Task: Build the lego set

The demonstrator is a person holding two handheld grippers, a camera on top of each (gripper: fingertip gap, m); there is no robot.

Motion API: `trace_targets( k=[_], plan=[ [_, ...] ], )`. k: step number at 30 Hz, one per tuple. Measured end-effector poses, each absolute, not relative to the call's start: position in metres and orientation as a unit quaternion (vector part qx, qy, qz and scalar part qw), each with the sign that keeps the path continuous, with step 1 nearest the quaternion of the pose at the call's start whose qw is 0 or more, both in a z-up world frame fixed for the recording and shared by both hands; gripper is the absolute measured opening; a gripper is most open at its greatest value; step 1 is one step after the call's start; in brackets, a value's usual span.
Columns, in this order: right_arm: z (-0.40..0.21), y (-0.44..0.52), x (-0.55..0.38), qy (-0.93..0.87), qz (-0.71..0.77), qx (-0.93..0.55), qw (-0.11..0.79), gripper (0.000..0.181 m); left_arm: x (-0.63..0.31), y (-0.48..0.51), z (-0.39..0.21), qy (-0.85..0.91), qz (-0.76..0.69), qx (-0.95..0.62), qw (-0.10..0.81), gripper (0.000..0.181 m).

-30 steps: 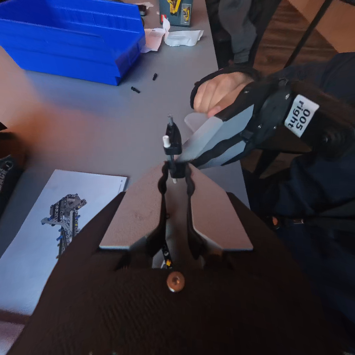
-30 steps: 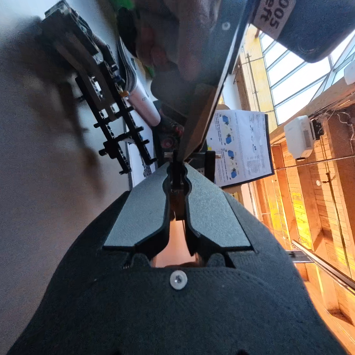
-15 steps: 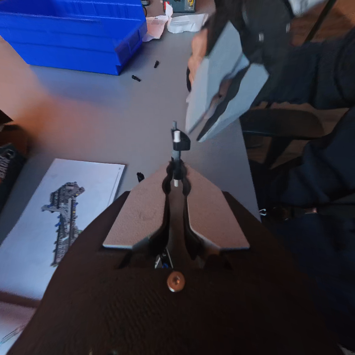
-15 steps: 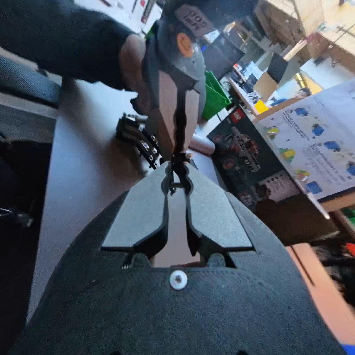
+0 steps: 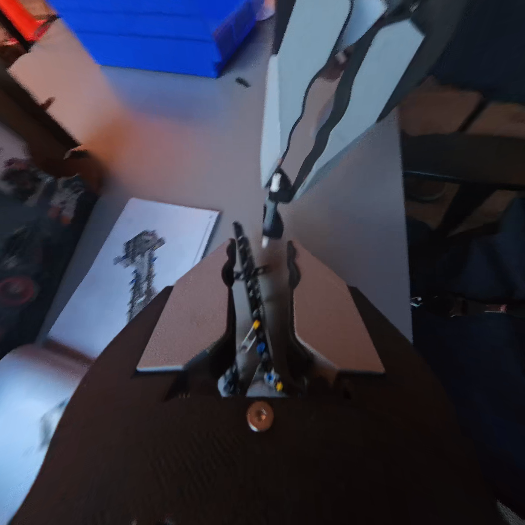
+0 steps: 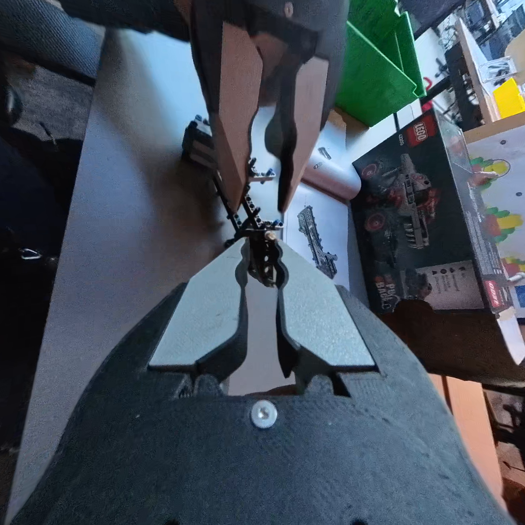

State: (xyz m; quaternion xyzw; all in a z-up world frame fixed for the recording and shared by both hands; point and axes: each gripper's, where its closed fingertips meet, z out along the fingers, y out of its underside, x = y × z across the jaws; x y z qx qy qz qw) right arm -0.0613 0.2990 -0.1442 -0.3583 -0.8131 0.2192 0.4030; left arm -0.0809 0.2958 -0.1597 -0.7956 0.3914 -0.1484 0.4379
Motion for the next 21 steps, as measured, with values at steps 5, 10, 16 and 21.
trace_targets(
  k=[5, 10, 16, 21],
  plan=[
    [-0.160, 0.299, -0.066, -0.863, 0.164, -0.318, 0.356, 0.013, -0.116, 0.288, -0.178, 0.393, -0.057, -0.827, 0.399, 0.030],
    [-0.176, 0.302, -0.078, -0.876, 0.135, -0.310, 0.344, 0.013, -0.111, 0.287, -0.219, 0.464, -0.058, -0.840, 0.274, 0.012],
    [-0.191, 0.304, -0.069, -0.879, 0.139, -0.327, 0.319, 0.012, -0.103, 0.293, -0.224, 0.530, -0.072, -0.817, 0.216, 0.006],
    [-0.194, 0.308, -0.064, -0.871, 0.141, -0.351, 0.315, 0.012, -0.103, 0.301, -0.226, 0.552, -0.046, -0.814, 0.172, 0.004]
  ],
)
